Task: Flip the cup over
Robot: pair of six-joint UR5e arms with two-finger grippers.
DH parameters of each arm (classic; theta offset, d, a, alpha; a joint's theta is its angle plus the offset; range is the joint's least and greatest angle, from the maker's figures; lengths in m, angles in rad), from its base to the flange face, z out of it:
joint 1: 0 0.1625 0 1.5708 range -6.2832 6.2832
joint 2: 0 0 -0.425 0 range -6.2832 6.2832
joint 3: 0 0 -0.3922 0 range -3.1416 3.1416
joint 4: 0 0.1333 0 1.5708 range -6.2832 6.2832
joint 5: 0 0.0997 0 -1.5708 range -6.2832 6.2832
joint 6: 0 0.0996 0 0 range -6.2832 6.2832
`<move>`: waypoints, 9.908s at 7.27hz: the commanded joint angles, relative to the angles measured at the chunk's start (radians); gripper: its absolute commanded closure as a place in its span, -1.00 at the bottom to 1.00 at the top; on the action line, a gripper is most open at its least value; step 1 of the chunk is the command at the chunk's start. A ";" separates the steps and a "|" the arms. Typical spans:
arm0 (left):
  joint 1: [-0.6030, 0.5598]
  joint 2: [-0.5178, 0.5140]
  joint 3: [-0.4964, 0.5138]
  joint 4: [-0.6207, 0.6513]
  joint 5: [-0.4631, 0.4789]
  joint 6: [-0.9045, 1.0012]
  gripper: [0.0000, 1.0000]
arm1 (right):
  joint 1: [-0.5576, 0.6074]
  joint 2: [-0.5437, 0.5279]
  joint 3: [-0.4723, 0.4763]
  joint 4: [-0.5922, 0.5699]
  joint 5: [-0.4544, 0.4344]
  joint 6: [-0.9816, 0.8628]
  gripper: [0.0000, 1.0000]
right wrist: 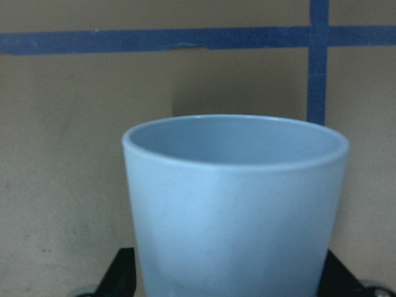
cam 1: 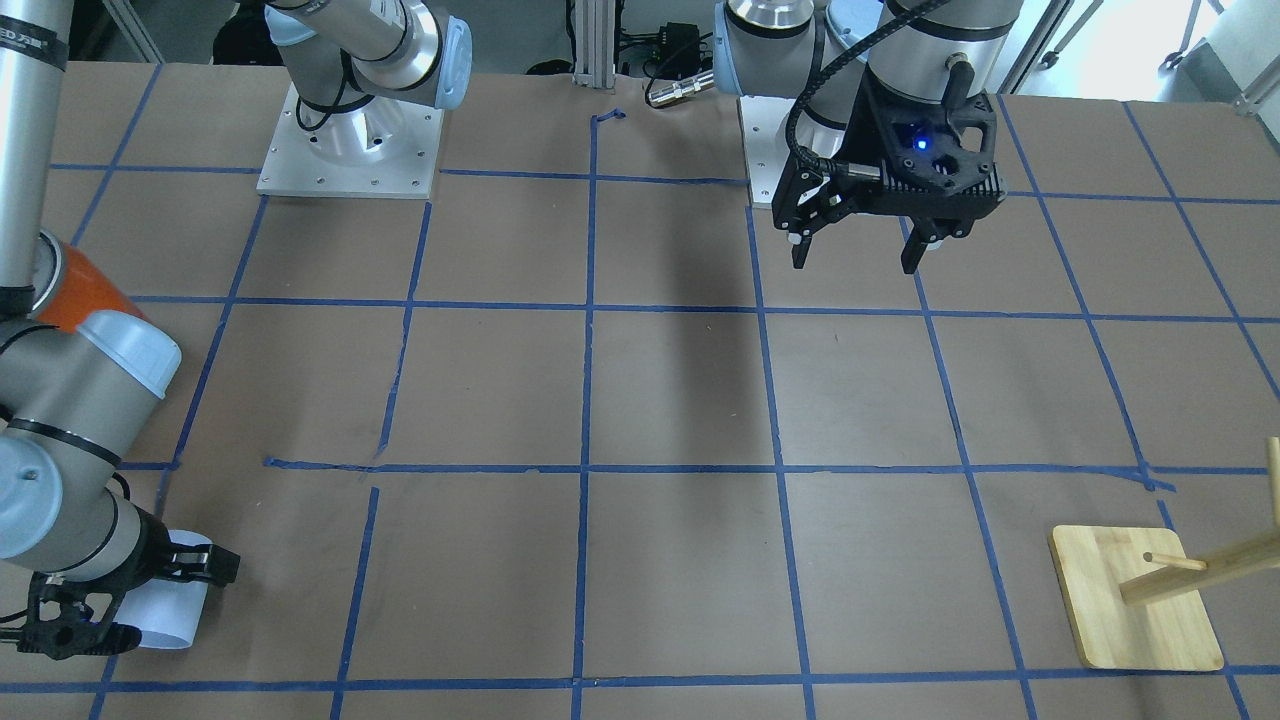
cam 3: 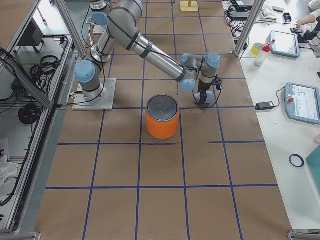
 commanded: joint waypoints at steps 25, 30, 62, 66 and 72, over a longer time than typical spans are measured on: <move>0.167 -0.159 0.018 0.058 -0.225 0.084 -1.00 | 0.762 0.038 -0.002 -0.271 -0.019 -0.984 -0.62; 0.297 -0.303 0.000 0.026 -0.496 0.260 -1.00 | 0.740 -0.002 -0.031 -0.213 0.005 -0.973 -1.00; 0.129 -0.496 0.060 0.401 0.077 0.374 -1.00 | 0.240 -0.582 0.026 0.510 0.090 0.162 -1.00; 0.112 -0.170 0.046 0.149 0.029 0.302 -1.00 | 0.239 -0.585 0.053 0.512 0.087 0.162 -1.00; 0.056 0.032 -0.043 0.005 0.026 0.018 -1.00 | 0.239 -0.587 0.056 0.513 0.088 0.162 -1.00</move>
